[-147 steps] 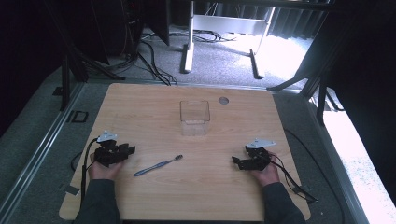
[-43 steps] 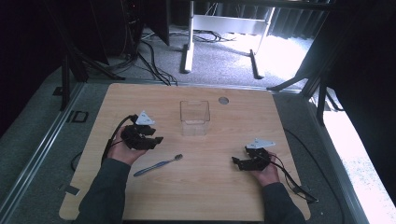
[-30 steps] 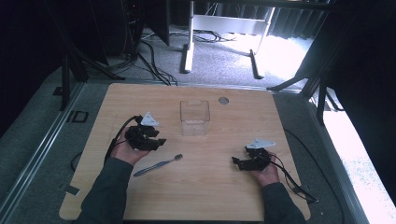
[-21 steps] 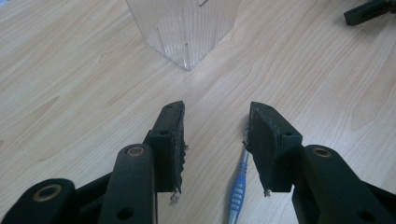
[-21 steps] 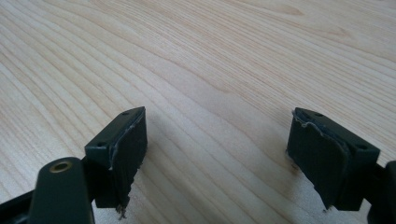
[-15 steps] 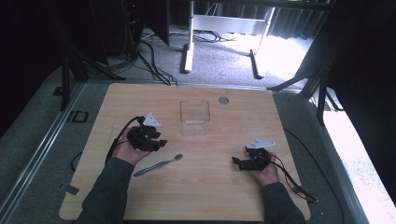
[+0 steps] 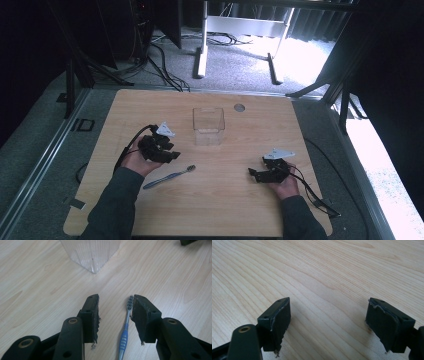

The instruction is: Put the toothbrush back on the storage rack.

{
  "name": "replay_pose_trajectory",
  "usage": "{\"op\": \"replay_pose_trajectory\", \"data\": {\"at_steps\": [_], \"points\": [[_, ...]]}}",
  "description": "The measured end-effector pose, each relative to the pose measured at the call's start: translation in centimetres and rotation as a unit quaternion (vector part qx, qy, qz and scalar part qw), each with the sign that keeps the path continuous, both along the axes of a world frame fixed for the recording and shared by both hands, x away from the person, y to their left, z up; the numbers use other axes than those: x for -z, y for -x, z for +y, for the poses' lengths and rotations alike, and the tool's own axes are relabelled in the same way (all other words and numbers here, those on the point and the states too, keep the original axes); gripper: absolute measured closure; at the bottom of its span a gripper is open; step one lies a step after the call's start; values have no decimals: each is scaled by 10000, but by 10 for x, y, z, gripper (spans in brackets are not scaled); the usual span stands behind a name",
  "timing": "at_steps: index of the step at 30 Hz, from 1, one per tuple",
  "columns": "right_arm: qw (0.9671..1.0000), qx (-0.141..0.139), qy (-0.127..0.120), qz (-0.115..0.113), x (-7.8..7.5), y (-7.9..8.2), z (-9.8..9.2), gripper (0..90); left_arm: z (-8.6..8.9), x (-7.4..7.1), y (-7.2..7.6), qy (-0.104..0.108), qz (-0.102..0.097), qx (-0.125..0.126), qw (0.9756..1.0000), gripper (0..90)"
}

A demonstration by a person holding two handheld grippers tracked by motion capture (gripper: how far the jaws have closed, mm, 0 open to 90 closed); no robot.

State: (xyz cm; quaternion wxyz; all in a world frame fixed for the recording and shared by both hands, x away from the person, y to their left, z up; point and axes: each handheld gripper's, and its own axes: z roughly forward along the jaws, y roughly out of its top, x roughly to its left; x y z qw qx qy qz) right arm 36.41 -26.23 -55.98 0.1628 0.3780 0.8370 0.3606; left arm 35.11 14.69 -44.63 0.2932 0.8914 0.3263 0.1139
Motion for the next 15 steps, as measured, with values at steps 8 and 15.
{"op": "replay_pose_trajectory", "data": {"at_steps": [8,15], "points": [[10000,6,-4,9,0,0,0,196,-6,5,0,-175,127,141,9997,575],[10000,3,-2,7,0,0,0,196,-7,7,-1,-208,181,179,9995,574]]}}
